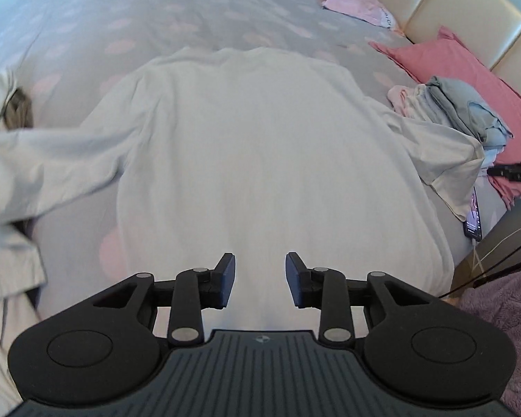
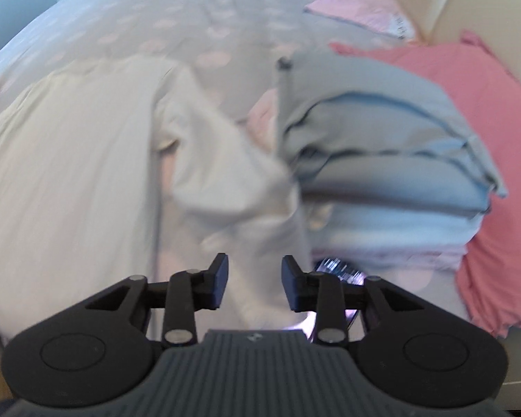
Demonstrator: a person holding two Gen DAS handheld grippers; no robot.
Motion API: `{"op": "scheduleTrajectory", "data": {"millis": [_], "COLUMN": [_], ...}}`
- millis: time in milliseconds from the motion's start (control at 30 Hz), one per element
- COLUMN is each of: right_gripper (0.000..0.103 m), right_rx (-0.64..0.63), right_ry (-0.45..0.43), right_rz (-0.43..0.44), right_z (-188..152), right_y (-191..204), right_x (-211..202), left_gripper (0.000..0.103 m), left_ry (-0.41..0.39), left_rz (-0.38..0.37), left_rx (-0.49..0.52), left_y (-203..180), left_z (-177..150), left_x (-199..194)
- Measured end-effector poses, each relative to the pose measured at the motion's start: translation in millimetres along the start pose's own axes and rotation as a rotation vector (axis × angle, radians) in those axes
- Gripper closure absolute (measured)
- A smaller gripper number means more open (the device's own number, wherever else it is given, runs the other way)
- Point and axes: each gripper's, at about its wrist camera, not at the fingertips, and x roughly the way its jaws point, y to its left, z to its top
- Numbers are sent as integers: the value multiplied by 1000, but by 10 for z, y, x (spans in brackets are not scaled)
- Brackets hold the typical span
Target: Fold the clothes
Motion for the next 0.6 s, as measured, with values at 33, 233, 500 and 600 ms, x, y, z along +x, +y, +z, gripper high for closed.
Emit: {"op": "scheduleTrajectory", "data": {"millis": [33, 233, 500, 600], "right_gripper": [62, 77, 98, 98], "right_rx": [17, 73, 34, 35], "right_ry": [-15, 4, -90, -199], "right_rz": [-14, -15, 54, 103], "right_z": [47, 220, 418, 580], "right_y": [-40, -142, 170, 352], "right_x": [47, 385, -3, -325], "left_gripper": [73, 73, 72, 72], "left_ry": [4, 26, 30, 16], "left_rz": [-1, -26, -61, -77], "left_rx": [14, 93, 124, 125], "left_y": [-44, -278, -401, -439], "left_z": [29, 115, 177, 220], "left_x": [51, 278, 448, 442]}}
